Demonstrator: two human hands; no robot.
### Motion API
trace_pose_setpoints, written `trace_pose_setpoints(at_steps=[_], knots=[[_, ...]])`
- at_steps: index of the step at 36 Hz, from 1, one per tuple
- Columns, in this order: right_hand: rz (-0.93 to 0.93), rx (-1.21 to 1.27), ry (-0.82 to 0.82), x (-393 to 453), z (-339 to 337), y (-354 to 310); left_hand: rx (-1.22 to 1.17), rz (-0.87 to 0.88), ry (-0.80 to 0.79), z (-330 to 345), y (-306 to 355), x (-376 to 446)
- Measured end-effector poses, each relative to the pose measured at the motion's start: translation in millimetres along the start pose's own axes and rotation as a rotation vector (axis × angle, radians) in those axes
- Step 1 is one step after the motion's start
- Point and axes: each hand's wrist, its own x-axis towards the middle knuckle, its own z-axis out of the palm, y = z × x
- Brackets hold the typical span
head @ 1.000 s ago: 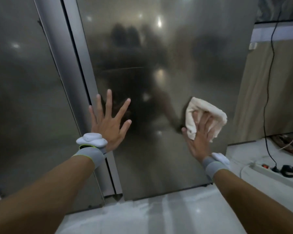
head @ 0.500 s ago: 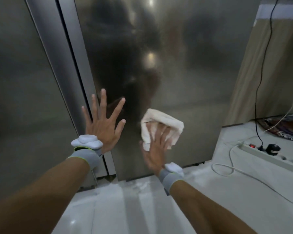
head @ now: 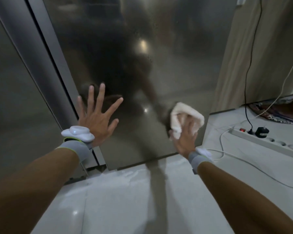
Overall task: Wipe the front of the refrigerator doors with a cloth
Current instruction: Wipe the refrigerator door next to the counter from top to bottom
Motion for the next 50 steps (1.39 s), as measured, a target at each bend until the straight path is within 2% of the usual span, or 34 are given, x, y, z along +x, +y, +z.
trace_pose_setpoints(at_steps=[2,4,7,11,14,16,21,23,30,35,41,44,50], knots=[[0.303,0.320,0.068,8,-17,-4,0.002,0.023,-0.027,2,3,-1],[0.512,0.532,0.122,14,-29,-3,-0.006,0.045,-0.054,4,4,-3],[0.640,0.545,0.129,6,-29,-9,0.008,0.056,-0.064,7,5,-4],[0.602,0.521,0.056,-35,10,-48,0.023,0.065,-0.092,7,2,-4],[0.494,0.526,-0.015,-68,38,-85,0.049,0.092,-0.125,3,-1,-4],[0.408,0.407,-0.148,-88,58,-107,0.048,0.078,-0.142,-1,-3,-6],[0.204,0.383,-0.674,-131,78,-160,-0.019,0.016,-0.130,-16,-12,-10],[0.147,0.420,-0.715,-137,70,-178,-0.047,0.000,-0.117,-25,-18,-10],[0.274,0.770,-0.410,-107,11,-228,-0.154,-0.109,-0.071,-58,-38,-11],[0.138,1.068,-0.217,-71,-61,-269,-0.171,-0.138,0.020,-95,-61,5],[0.040,1.414,-0.101,-28,-154,-314,-0.216,-0.160,0.187,-146,-84,52],[-0.018,1.470,-0.028,-13,-198,-337,-0.193,-0.114,0.243,-178,-89,78],[-0.147,1.507,-0.030,12,-272,-376,-0.174,-0.079,0.344,-247,-91,133]])
